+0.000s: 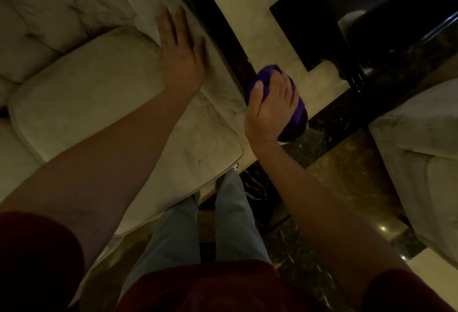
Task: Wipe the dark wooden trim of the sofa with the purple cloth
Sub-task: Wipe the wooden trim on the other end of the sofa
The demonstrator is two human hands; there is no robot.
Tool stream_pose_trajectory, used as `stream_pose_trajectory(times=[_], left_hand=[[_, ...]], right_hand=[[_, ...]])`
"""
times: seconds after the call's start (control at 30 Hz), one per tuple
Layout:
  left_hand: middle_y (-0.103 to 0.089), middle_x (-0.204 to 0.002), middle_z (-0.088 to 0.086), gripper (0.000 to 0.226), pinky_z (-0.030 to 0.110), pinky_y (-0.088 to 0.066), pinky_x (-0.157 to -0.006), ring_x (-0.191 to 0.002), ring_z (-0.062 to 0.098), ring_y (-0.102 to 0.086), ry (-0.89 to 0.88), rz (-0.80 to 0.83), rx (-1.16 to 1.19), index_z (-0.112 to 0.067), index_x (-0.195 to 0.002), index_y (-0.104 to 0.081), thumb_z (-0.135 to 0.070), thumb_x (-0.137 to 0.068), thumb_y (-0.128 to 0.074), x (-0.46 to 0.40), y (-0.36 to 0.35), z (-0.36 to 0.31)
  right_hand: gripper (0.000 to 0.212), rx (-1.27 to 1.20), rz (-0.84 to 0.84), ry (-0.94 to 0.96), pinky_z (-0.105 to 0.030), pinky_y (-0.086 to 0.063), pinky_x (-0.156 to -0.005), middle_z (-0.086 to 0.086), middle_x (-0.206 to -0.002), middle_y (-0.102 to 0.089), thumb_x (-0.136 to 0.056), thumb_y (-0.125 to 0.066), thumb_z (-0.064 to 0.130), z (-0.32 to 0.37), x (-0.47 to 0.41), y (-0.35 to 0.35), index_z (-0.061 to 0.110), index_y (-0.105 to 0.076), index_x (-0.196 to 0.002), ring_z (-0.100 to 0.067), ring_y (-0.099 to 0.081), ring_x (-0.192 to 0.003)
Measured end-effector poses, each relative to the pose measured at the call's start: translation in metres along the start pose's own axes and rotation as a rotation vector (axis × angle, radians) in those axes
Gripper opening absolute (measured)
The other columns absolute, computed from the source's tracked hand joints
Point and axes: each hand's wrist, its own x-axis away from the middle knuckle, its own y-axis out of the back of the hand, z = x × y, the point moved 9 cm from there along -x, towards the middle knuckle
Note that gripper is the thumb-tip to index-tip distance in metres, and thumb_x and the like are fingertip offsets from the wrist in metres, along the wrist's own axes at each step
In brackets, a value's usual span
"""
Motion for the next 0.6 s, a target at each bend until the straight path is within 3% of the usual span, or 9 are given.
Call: stream_pose_trajectory(times=[0.13,0.3,0.43,0.6], left_hand=[[-0.010,-0.167,0.028,0.064,0.040,-0.014,-0.128,-0.157,0.039,-0.009,0.012,0.043,-0.010,-0.001,-0.159,-0.017,-0.034,-0.109,-0.038,-0.001,-0.001,0.003],[-0.007,-0.168,0.025,0.064,0.036,-0.011,-0.126,-0.157,0.037,-0.006,0.029,0.059,-0.020,-0.004,-0.161,-0.016,-0.035,-0.109,-0.038,0.000,-0.003,0.005],[-0.010,-0.168,0.025,0.065,0.037,-0.014,-0.125,-0.157,0.037,-0.010,0.015,0.051,-0.053,-0.005,-0.161,-0.019,-0.038,-0.108,-0.038,-0.001,0.001,0.005],[-0.014,-0.167,0.024,0.065,0.039,-0.016,-0.125,-0.157,0.037,-0.013,0.004,0.024,-0.047,-0.006,-0.160,-0.023,-0.040,-0.107,-0.040,0.000,0.001,0.007]], right_hand=[[0.057,-0.192,-0.012,-0.032,-0.052,-0.045,-0.105,-0.007,-0.122,-0.072,-0.100,-0.032,0.045,0.031,-0.032,-0.007,0.009,-0.066,-0.127,-0.028,-0.064,-0.117],[0.054,-0.174,0.039,0.089,-0.048,-0.048,-0.099,-0.008,-0.127,-0.068,-0.100,-0.039,0.046,0.036,-0.031,-0.011,0.011,-0.062,-0.134,-0.027,-0.061,-0.116],[0.057,0.003,0.142,0.235,-0.051,-0.039,-0.111,-0.015,-0.143,-0.056,-0.102,-0.045,0.050,0.003,0.001,-0.003,0.014,-0.049,-0.147,-0.033,-0.052,-0.130],[0.059,0.150,0.123,0.305,-0.053,-0.026,-0.123,-0.013,-0.152,-0.049,-0.103,-0.043,0.056,-0.022,0.023,0.009,0.020,-0.044,-0.151,-0.033,-0.040,-0.145]])
